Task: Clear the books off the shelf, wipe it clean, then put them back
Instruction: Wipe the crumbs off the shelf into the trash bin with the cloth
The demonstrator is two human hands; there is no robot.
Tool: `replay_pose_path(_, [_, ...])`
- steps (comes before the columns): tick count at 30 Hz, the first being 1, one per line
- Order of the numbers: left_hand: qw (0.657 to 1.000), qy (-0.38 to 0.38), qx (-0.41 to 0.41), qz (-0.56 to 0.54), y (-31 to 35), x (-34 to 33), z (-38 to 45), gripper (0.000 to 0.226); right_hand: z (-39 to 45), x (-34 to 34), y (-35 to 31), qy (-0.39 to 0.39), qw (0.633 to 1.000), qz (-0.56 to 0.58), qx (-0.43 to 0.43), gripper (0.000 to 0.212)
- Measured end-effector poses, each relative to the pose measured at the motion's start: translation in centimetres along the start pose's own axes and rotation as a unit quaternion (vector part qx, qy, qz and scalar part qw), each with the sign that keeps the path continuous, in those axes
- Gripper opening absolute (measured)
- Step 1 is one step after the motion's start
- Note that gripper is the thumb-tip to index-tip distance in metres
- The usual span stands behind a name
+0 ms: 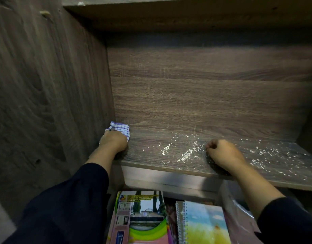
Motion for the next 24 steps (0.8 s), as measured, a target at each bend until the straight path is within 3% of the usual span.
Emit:
replay_pose_path(7, [0.997,-0.032,-0.043,-0.057,-0.6,-3.2,6.2,0.074,0.4,-0.5,-1.0,0.016,1.000,-0.011,0.007,0.027])
replay_pose_path(10, [0.996,0.020,-0.002,-0.089,1.1,-0.4,1.6,0.054,0.6,-0.8,-1.7,0.023,0.999,0.005,0.023,0.036])
replay_pose_path(12, [0.993,0.049,-0.020,-0.101,3.2,-0.1,0.7,0.038,0.9,-0.7,-2.2,0.032,0.999,0.020,0.033,0.039])
replay_pose_path(15, [0.981,0.025,-0.144,-0.124,8.9,-1.8,0.0,0.031,0.8,-0.6,-3.3,0.046,0.997,0.033,0.050,0.031])
replay_pose_path(17, [0.964,0.030,-0.185,-0.187,11.8,-1.6,-0.9,0.030,0.6,-0.6,-3.7,0.052,0.997,0.033,0.052,0.030])
replay_pose_path(19, [0.947,0.121,-0.109,-0.277,10.6,1.2,-1.1,0.029,0.3,-0.6,-4.1,0.051,0.997,0.026,0.059,0.029])
replay_pose_path(21, [0.936,0.194,-0.009,-0.293,6.6,3.5,-0.4,0.032,0.1,-0.5,-4.2,0.049,0.996,0.026,0.064,0.027])
replay_pose_path(22, [0.942,0.211,0.011,-0.262,4.6,4.0,0.6,0.036,0.0,-0.3,-4.2,0.050,0.996,0.028,0.064,0.026])
replay_pose_path(24, [0.974,0.157,0.022,-0.163,1.3,3.5,2.5,0.059,-0.2,-0.1,-4.0,0.051,0.996,0.029,0.061,0.024])
Point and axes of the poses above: each hand's wrist, its own z-axis towards the middle knuckle, its own x-axis out of the back of the hand, y = z × x, the point moved 10 cm from there along z, towards the middle knuckle, and after that the axes turned 10 degrees about -x, right-handed, at the moved point
